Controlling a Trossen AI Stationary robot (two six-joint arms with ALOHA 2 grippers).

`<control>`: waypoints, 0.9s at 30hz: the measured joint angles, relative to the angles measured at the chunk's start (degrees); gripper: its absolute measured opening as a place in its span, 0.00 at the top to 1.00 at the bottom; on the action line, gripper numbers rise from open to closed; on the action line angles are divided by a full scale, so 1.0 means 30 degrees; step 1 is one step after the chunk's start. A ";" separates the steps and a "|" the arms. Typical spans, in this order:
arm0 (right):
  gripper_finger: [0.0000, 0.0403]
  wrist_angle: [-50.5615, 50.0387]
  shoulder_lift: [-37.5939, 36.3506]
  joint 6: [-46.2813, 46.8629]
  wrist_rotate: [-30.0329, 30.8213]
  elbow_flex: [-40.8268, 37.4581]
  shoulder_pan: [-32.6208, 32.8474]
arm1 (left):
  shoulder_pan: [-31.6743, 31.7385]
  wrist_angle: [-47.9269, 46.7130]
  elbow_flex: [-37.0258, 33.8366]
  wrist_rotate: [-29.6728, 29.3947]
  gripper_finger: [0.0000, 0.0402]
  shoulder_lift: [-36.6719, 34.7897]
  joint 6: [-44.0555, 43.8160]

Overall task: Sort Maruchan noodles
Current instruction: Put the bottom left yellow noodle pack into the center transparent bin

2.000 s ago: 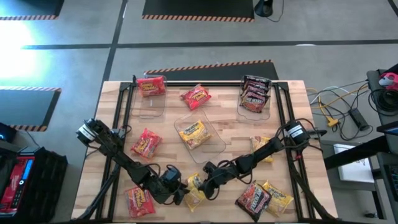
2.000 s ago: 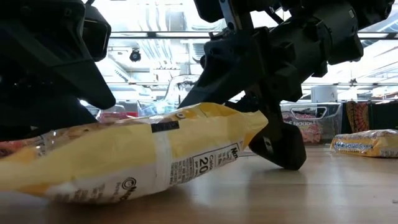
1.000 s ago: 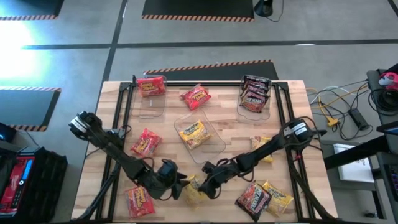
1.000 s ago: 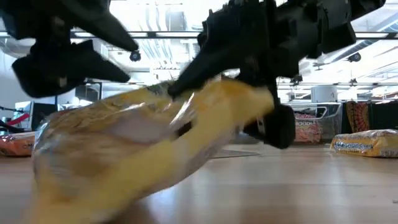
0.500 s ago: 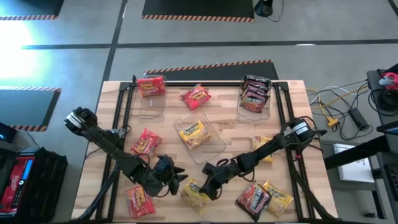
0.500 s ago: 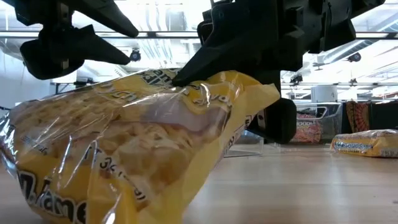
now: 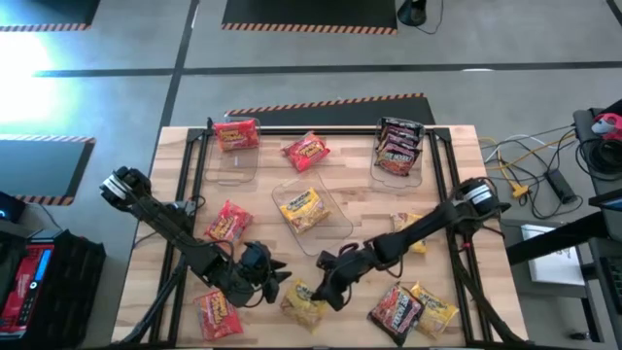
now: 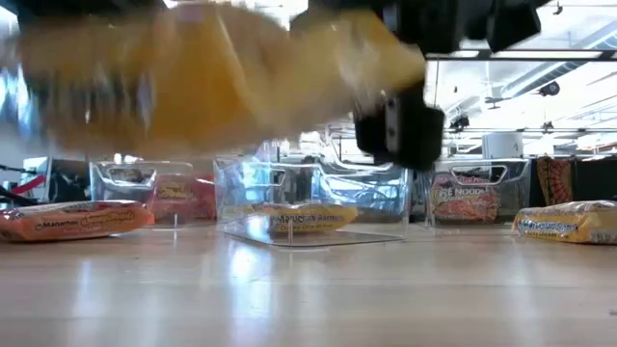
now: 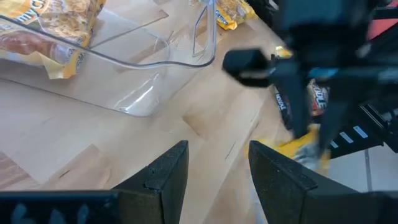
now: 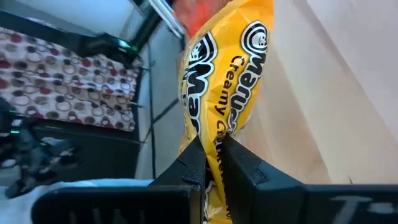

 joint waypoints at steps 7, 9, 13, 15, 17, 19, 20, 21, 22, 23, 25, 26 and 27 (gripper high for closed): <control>0.93 -0.3806 -0.2899 -0.2323 -0.0291 0.0000 -0.0807 | -0.0007 -0.1160 0.0007 0.0006 0.62 -0.0001 -0.1017; 0.93 -0.5086 -0.3814 -0.3152 -0.0287 0.0000 -0.1180 | -0.0006 -0.1524 0.0007 -0.0023 0.62 -0.0008 -0.1433; 0.93 -0.7196 -0.5613 -0.4630 -0.0283 0.0000 -0.2045 | 0.0007 -0.1823 0.0007 -0.0247 0.62 -0.0008 -0.1757; 0.93 -0.8031 -0.6462 -0.5377 -0.0284 0.0000 -0.2564 | 0.0041 -0.1854 0.0007 -0.0660 0.62 -0.0008 -0.1931; 0.93 -0.8750 -0.7301 -0.6175 -0.0279 0.0000 -0.3139 | 0.0080 -0.2045 0.0007 -0.1215 0.62 -0.0008 -0.2208; 0.93 -0.9410 -0.8027 -0.6975 -0.0278 0.0000 -0.3752 | 0.0107 -0.2046 0.0007 -0.1737 0.62 -0.0008 -0.2423; 0.93 -0.9751 -0.8352 -0.7444 -0.0277 0.0007 -0.4084 | 0.0156 -0.2109 0.0007 -0.2012 0.62 -0.0008 -0.2576; 0.93 -1.0260 -0.8630 -0.8010 -0.0272 0.0007 -0.4436 | 0.0198 -0.2115 0.0007 -0.2229 0.62 -0.0008 -0.2721; 0.93 -1.0734 -0.8816 -0.8598 -0.0269 0.0007 -0.4777 | 0.0225 -0.2155 0.0007 -0.2526 0.62 -0.0008 -0.2860; 0.93 -1.1065 -0.8953 -0.9132 -0.0236 0.0007 -0.5130 | 0.0275 -0.2210 0.0007 -0.2795 0.62 -0.0009 -0.2993; 0.93 -1.1869 -0.9098 -1.0326 -0.0047 0.0007 -0.5847 | 0.0389 -0.2242 0.0007 -0.3443 0.62 -0.0012 -0.3219; 0.93 -1.2222 -0.9098 -1.1000 0.0158 0.0007 -0.6148 | 0.0438 -0.2248 0.0007 -0.3682 0.62 -0.0008 -0.3268; 0.93 -1.2414 -0.9043 -1.1631 0.0329 0.0007 -0.6475 | 0.0515 -0.2266 0.0007 -0.3879 0.62 -0.0011 -0.3323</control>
